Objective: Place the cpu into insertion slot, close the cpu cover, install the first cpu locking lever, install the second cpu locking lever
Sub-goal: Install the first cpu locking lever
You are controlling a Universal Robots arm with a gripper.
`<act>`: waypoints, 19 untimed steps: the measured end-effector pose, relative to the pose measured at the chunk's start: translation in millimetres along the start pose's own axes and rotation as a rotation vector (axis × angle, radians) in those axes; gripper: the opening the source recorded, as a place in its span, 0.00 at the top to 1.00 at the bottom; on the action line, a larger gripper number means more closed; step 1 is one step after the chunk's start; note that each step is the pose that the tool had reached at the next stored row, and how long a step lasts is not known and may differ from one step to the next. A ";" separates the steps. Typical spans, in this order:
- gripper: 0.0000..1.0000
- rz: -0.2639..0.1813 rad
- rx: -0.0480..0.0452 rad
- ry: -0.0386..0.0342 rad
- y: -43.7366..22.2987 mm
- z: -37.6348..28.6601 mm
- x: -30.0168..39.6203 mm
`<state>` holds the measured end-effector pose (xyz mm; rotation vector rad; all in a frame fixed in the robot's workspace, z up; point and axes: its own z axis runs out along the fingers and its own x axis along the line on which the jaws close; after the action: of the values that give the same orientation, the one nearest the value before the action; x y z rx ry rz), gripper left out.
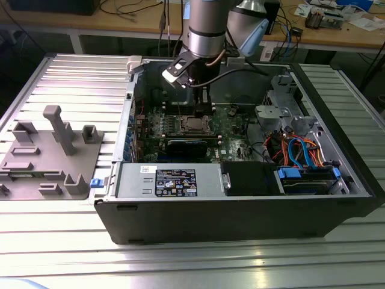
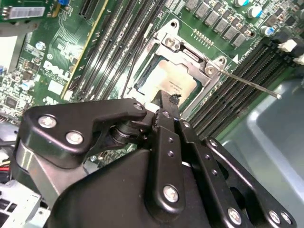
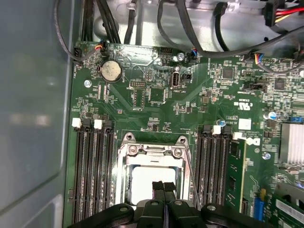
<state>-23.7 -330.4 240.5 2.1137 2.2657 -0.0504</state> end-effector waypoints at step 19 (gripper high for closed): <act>0.89 -0.142 -0.0075 -0.0002 0.1 -10.8 -0.6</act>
<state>-23.7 -330.5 251.3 1.9457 2.4079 -0.0466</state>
